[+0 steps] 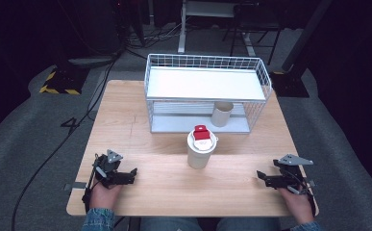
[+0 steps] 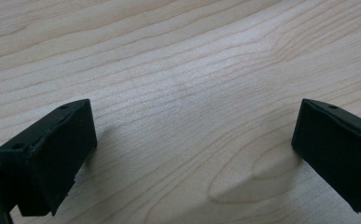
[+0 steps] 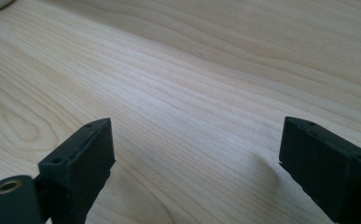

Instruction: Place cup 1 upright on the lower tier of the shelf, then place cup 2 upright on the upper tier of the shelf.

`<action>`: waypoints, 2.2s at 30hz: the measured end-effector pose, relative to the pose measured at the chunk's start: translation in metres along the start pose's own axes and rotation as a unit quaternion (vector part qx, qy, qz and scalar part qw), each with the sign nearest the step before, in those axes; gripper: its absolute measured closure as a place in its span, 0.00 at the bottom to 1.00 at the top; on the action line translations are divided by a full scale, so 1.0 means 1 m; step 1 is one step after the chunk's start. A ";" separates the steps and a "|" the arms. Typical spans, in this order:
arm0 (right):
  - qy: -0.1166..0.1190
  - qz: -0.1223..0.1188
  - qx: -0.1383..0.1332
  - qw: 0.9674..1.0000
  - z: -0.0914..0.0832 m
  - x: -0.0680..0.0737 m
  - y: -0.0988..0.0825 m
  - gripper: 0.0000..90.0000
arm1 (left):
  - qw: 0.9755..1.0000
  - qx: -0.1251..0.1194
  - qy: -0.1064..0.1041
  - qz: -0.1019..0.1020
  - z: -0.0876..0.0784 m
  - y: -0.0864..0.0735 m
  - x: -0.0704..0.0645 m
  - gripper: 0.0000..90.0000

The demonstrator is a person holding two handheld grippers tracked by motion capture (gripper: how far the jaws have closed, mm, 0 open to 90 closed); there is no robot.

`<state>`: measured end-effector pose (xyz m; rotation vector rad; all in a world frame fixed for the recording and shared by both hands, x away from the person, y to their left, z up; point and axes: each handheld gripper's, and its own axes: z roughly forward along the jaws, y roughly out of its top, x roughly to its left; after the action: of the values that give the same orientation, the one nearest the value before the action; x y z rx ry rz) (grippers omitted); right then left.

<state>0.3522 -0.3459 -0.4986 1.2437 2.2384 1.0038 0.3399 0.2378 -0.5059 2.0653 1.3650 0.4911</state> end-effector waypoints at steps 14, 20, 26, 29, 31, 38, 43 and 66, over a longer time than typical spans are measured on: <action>-0.005 -0.004 0.013 1.000 0.006 0.002 -0.003 0.10 | 1.000 -0.001 -0.005 0.001 -0.002 -0.003 -0.002 0.00; -0.005 -0.004 0.014 1.000 0.006 0.002 -0.003 0.10 | 1.000 -0.002 -0.011 0.007 -0.003 -0.003 -0.005 0.01; -0.011 -0.001 0.016 1.000 0.007 0.002 -0.003 0.07 | 1.000 -0.014 -0.020 0.010 -0.006 0.000 -0.009 0.01; -0.013 0.002 0.018 1.000 0.007 0.002 -0.003 0.05 | 0.999 -0.023 -0.023 0.018 -0.011 0.003 -0.012 0.01; -0.016 0.005 0.019 1.000 0.008 0.002 -0.002 0.04 | 0.999 -0.023 -0.026 0.022 -0.012 0.004 -0.014 0.01; -0.021 0.010 0.024 0.999 0.009 0.001 -0.002 0.01 | 0.998 -0.029 -0.040 0.027 -0.017 0.008 -0.021 0.02; -0.022 0.010 0.024 0.999 0.009 0.001 -0.002 0.01 | 0.997 -0.040 -0.050 0.046 -0.026 0.017 -0.031 0.02; -0.021 0.010 0.024 0.999 0.009 0.001 -0.002 0.01 | 0.983 -0.086 -0.132 0.097 -0.049 0.051 -0.078 0.03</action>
<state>0.3562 -0.3420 -0.5059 1.2979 2.2354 0.9271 0.3141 0.1655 -0.4332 2.0448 0.9396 0.3840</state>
